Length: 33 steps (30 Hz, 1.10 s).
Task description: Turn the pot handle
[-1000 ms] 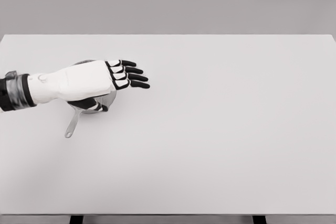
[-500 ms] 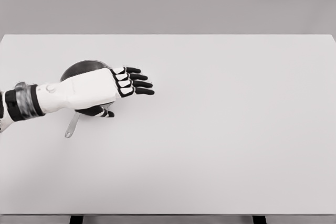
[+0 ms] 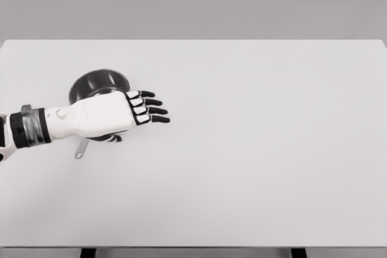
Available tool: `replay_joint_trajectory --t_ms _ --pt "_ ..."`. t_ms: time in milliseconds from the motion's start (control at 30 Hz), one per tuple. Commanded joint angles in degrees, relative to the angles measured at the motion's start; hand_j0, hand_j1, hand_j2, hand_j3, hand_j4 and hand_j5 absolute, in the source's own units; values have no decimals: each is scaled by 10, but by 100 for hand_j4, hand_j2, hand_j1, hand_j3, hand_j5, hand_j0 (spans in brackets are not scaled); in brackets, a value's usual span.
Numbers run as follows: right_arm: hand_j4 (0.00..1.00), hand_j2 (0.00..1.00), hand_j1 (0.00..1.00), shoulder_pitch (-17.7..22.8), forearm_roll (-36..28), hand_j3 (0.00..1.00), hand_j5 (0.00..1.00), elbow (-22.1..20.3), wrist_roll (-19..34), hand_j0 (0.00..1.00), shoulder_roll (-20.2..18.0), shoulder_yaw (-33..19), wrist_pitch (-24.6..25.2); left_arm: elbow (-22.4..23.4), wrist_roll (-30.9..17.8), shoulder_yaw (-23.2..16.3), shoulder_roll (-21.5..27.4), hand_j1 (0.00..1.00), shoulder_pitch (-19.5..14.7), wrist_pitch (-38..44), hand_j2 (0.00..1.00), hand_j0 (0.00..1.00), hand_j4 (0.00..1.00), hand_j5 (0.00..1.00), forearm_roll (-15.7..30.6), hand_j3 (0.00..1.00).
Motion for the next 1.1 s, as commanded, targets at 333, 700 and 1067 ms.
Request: replay_joint_trajectory --t_ms 333,700,1067 --pt "100 100 100 0 0 100 100 0 0 100 0 0 0 1 0 21 14 100 32 1 100 100 100 100 -1 100" --pt "100 100 100 0 0 100 100 0 0 100 0 0 0 1 0 22 30 100 45 1 100 100 100 100 -5 100" --pt "100 100 100 0 0 100 100 0 0 100 0 0 0 1 0 24 43 100 47 1 100 100 100 100 -6 100"
